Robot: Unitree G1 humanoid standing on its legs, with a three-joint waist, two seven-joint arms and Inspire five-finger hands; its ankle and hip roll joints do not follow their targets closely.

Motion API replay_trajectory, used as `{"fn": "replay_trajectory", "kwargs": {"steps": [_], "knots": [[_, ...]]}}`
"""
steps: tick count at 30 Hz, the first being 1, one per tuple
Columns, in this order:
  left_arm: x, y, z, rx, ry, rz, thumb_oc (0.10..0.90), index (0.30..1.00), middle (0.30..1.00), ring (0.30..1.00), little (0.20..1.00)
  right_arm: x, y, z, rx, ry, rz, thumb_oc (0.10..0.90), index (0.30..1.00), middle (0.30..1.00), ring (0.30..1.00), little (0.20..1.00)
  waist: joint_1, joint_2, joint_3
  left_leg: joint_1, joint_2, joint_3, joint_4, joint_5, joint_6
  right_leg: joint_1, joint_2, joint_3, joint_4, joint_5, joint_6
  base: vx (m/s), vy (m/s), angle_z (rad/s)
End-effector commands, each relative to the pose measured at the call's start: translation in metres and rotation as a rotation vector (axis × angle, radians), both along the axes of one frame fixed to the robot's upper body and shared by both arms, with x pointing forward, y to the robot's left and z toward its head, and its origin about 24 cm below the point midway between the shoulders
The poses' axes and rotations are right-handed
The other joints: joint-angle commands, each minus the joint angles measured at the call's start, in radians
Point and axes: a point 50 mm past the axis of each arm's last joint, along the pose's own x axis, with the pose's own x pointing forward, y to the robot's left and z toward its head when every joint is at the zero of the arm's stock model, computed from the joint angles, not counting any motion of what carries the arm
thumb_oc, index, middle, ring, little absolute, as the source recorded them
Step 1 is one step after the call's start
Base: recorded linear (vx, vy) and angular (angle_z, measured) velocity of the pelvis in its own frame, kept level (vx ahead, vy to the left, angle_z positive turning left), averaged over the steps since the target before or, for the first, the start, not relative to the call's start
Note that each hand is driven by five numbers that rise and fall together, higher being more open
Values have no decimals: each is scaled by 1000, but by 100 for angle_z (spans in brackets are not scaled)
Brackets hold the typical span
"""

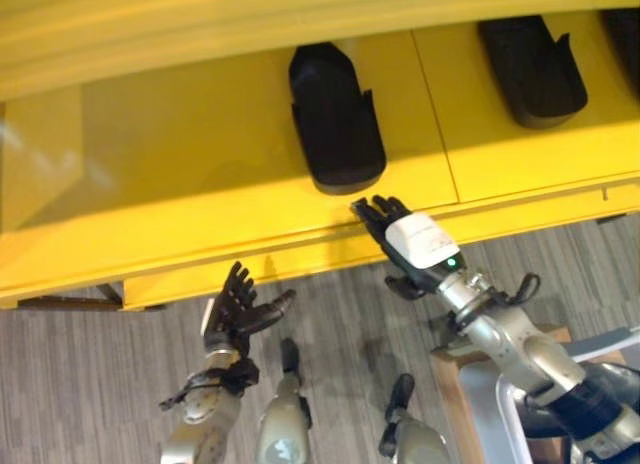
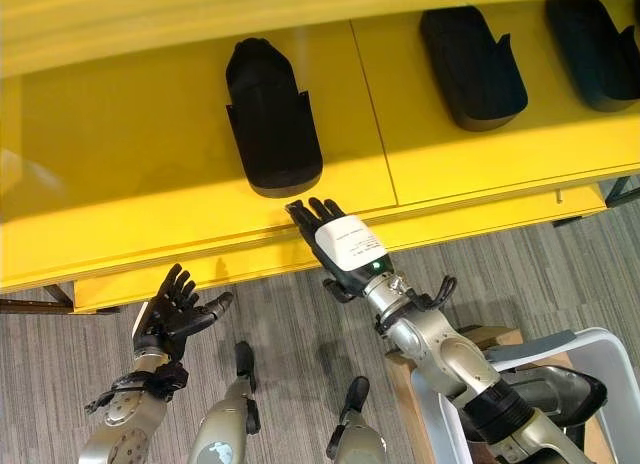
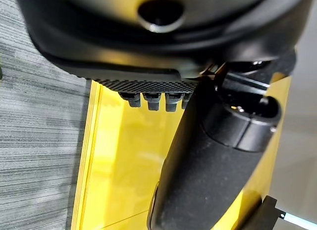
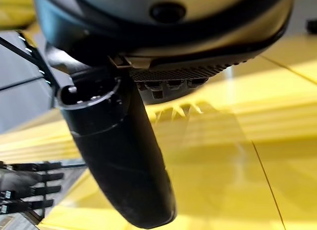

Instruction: Move parts from the plastic box to the shelf.

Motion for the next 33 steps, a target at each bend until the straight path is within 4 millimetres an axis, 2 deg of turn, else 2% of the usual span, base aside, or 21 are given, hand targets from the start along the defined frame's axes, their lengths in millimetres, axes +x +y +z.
{"fn": "replay_trajectory", "kwargs": {"steps": [1, 12, 21, 33], "knots": [[8, 5, 35, 21, -204, 42, 900, 1000, 1000, 1000, 1000, 8, 12, 46, 88, -194, 58, 900, 1000, 1000, 1000, 1000, -10, -18, 7, 23, -25, -16, -12, -30, -1, -71, -3, 4, 14, 15, -13, 0, 0, 0], [9, 5, 36, 16, -211, 48, 900, 1000, 1000, 1000, 1000, 13, 6, 47, 106, -226, 0, 900, 1000, 1000, 1000, 1000, -8, -15, 19, -1, -32, -12, -12, -35, 3, -105, -10, 17, 16, 20, -9, 6, 7, -1], [12, 2, 40, 8, -233, 49, 900, 1000, 1000, 1000, 1000, 15, 12, 53, 109, -252, 18, 900, 1000, 1000, 1000, 1000, -8, -11, 29, -15, -41, -15, -12, -38, 5, -119, -21, 14, 19, 25, -5, 0, 0, 0], [13, 1, 44, -8, -253, 57, 900, 1000, 1000, 1000, 1000, 22, 25, 64, 67, -288, 57, 900, 1000, 1000, 1000, 1000, 11, -17, 43, -33, -54, -22, -12, -42, 11, -135, -35, 11, 27, 30, -1, 0, 0, 0]]}}
